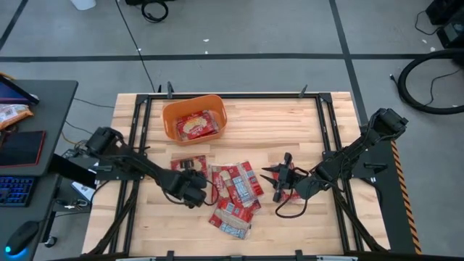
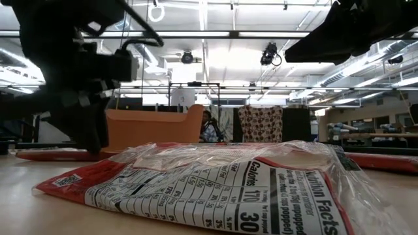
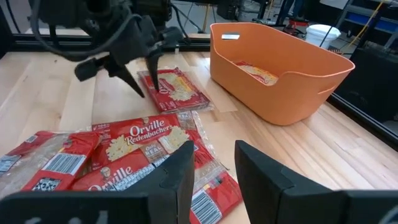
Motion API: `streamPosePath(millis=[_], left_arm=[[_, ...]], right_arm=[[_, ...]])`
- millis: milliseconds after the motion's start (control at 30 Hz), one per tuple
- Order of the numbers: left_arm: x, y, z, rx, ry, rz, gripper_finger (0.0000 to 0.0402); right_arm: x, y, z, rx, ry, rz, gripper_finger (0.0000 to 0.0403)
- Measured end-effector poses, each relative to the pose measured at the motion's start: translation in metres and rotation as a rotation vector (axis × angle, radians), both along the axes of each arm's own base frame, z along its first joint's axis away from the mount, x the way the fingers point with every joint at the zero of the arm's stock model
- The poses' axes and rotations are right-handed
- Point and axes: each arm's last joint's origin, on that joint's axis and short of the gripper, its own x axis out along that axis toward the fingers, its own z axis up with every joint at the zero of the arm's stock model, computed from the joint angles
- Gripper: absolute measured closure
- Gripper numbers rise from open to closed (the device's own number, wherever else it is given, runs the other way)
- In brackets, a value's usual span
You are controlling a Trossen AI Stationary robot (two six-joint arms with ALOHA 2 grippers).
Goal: Sort popcorn bags into baskets
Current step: Put the red popcorn bag into the orange bin
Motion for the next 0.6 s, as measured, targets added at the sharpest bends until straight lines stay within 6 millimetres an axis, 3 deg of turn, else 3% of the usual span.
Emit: streamPosePath(millis=[400, 600], left_arm=[[0.001, 0.000, -0.021, 0.084, 0.097, -0.017, 0.0273], [-0.001, 0.002, -0.022, 0.098, 0.112, -0.022, 0.0320]], right_arm=[[0.000, 0.001, 0.000, 0.010, 0.002, 0.021, 0.0282], [0.000, 0.001, 0.000, 0.009, 0.002, 0.021, 0.0282]])
